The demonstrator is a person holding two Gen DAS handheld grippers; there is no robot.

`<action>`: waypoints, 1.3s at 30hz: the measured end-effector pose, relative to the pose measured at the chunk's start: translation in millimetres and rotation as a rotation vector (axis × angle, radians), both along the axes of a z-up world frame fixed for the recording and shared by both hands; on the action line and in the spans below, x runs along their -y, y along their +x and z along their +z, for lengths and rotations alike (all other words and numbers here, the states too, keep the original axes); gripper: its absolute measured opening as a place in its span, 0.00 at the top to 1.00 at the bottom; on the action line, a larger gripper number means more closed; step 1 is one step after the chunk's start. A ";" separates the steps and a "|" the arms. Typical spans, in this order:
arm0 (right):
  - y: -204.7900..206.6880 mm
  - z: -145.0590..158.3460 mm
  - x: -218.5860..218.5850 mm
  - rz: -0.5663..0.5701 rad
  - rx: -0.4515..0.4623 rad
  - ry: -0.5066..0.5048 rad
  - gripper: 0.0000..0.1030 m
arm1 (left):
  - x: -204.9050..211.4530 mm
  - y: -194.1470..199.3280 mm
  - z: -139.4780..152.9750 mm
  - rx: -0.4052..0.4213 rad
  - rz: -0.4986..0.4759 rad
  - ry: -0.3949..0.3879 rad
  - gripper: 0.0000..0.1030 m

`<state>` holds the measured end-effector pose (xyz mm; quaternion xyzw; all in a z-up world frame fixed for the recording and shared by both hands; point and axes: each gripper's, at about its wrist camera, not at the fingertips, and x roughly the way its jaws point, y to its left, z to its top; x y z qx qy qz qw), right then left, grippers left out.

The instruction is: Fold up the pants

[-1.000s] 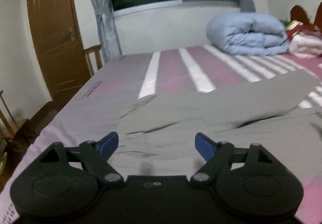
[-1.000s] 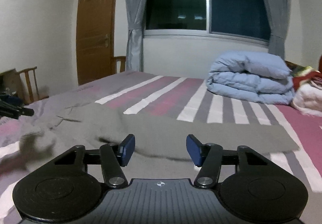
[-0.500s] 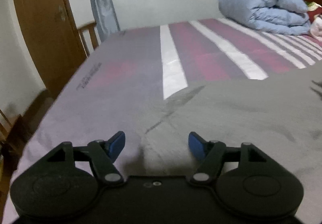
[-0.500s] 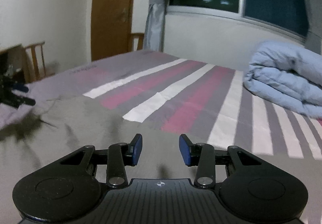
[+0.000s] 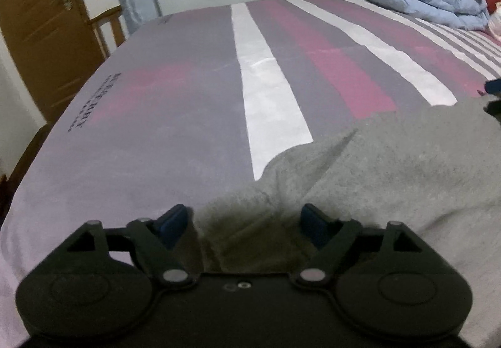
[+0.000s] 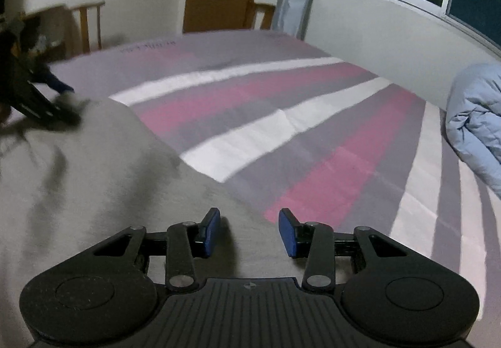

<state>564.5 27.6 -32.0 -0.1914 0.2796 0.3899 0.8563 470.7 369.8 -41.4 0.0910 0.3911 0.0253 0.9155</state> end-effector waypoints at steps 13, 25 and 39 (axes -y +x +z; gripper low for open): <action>38.5 -17.5 -7.4 0.141 -0.207 -0.094 0.77 | -26.0 12.5 -3.0 -0.046 -0.033 -0.233 0.66; -32.2 45.0 13.1 0.120 -0.003 -0.081 0.92 | -17.9 -42.0 47.1 0.148 -0.068 -0.252 0.82; -198.8 72.2 71.2 0.142 0.189 -0.076 0.92 | 6.1 -168.5 70.6 0.274 -0.117 -0.350 0.87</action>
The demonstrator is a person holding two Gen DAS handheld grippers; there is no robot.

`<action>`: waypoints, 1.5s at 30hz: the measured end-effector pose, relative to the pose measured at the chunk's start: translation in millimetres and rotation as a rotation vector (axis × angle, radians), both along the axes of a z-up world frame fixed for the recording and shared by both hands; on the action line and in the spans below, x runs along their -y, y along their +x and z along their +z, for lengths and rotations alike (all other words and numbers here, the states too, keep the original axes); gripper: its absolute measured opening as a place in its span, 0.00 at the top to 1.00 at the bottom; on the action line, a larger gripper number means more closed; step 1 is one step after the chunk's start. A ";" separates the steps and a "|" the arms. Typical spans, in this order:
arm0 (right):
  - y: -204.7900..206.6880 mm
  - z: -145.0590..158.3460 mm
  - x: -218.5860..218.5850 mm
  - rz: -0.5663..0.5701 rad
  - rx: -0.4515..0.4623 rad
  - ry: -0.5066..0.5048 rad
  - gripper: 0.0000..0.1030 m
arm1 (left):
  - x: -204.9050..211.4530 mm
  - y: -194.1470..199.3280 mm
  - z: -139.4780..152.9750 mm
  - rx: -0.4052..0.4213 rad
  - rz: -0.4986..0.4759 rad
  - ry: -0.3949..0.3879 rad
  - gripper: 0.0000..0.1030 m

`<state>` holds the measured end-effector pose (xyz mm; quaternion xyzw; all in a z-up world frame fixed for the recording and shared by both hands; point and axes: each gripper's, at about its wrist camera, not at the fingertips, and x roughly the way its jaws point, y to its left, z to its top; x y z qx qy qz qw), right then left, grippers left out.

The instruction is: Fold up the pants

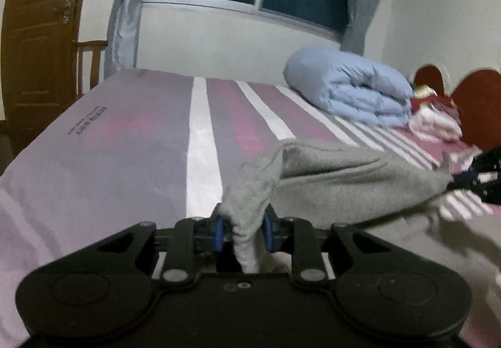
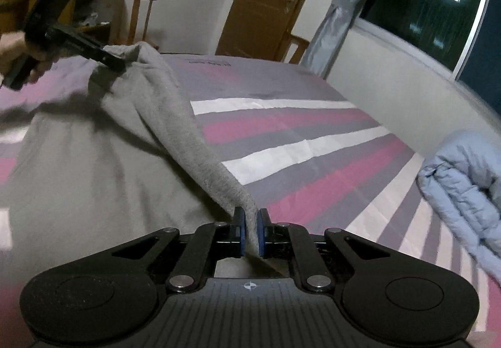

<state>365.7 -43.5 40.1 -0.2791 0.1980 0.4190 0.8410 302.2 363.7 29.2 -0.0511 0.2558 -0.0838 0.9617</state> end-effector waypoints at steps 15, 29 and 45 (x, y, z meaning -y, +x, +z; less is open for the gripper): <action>-93.9 -42.7 55.9 -0.287 -0.106 0.202 0.92 | 20.1 -95.5 -41.3 -0.137 0.344 -0.105 0.74; -82.9 -49.9 88.0 -0.643 -0.389 0.562 0.91 | 19.7 -112.8 -35.0 -0.063 0.431 -0.517 0.36; -28.6 -94.2 130.4 -0.744 -0.859 0.973 0.63 | -21.7 -83.3 -87.6 -0.150 0.402 -0.828 0.50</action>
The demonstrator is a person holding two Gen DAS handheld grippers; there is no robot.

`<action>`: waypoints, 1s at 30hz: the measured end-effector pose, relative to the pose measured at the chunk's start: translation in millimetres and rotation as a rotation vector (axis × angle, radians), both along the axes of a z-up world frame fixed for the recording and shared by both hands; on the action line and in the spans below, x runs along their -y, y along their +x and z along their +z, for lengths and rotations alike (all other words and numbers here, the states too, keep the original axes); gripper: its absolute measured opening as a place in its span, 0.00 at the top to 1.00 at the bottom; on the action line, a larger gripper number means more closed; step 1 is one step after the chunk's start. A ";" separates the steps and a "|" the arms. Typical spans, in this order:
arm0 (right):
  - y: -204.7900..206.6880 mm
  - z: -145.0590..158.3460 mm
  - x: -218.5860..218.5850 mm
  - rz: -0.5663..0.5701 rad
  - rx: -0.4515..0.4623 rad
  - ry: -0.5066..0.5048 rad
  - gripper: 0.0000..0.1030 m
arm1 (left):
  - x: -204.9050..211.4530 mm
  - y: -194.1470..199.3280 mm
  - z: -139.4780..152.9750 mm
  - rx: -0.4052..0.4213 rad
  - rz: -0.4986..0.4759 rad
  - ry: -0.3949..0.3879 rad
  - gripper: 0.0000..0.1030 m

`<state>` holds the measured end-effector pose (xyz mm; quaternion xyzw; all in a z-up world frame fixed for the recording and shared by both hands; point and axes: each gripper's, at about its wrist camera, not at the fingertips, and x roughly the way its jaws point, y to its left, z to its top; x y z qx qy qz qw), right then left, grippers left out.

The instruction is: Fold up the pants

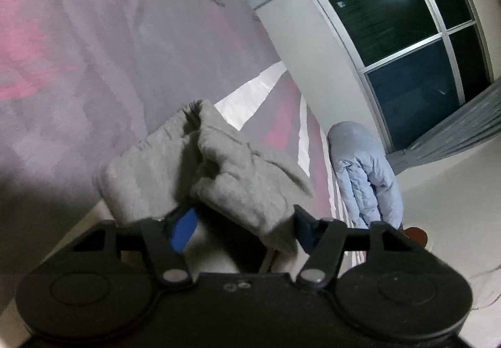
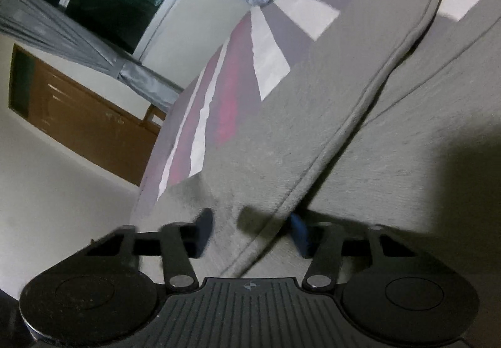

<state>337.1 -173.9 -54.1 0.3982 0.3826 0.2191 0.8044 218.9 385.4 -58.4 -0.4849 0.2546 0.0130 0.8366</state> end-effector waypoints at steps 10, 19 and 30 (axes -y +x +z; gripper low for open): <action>-19.4 41.3 16.1 0.044 0.135 -0.054 0.93 | -12.5 15.5 48.3 0.160 -0.046 0.108 0.79; -102.5 30.1 18.1 0.178 0.142 -0.128 0.93 | -19.8 -17.8 16.6 -0.008 -0.141 0.268 0.79; -136.5 27.4 31.9 0.159 0.117 -0.093 0.93 | -13.3 -19.0 24.5 0.011 -0.123 0.312 0.79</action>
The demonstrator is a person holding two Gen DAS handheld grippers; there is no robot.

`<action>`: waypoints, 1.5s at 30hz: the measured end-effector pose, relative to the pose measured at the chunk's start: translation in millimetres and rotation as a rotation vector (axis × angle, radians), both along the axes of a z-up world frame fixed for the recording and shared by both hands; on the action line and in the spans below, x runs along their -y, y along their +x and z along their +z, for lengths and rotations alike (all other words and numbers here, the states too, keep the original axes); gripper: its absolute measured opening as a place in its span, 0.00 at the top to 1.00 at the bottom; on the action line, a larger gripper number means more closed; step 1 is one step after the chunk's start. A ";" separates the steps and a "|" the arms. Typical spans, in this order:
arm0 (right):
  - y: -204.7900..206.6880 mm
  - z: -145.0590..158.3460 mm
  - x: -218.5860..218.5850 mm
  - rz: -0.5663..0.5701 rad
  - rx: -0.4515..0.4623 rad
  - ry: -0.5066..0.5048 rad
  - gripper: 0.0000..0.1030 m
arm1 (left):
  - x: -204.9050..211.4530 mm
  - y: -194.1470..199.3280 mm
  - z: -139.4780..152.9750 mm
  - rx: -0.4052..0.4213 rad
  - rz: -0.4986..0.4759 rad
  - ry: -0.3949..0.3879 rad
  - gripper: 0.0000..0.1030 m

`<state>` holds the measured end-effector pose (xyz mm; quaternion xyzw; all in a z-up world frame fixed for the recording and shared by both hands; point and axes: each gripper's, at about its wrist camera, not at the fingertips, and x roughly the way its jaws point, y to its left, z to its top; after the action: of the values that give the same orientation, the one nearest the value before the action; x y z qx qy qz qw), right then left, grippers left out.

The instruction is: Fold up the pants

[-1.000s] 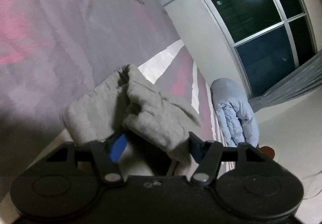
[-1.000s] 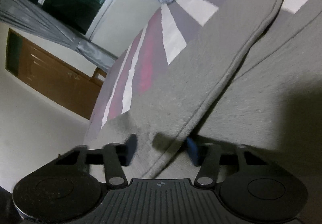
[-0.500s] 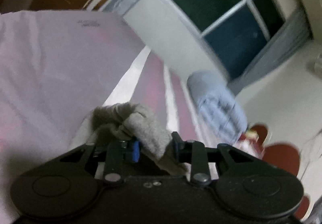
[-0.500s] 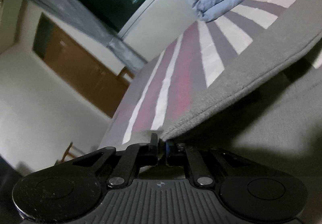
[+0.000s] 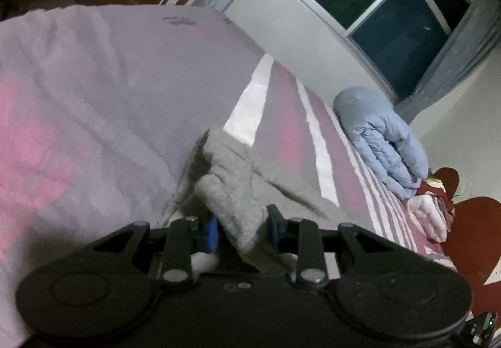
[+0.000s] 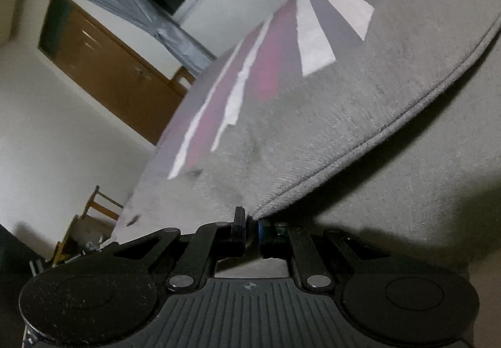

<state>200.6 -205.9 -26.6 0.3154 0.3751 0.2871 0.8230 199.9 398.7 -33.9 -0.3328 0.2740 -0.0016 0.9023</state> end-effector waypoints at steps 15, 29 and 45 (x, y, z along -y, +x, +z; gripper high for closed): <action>-17.5 -23.6 -8.4 -0.013 -0.054 -0.033 0.93 | 13.1 -11.9 -14.6 -0.040 0.006 0.109 0.79; 4.9 -1.8 -21.7 -0.026 -0.050 -0.027 0.93 | 25.4 -13.1 -2.3 -0.050 0.018 0.184 0.76; -9.4 20.3 59.9 -0.179 -0.012 0.015 0.81 | 77.0 -47.5 34.5 -0.109 0.180 0.373 0.32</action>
<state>191.2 -265.7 -6.4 0.3556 0.3483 0.2130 0.8408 152.4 321.7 0.6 -0.1828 0.2870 0.1474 0.9287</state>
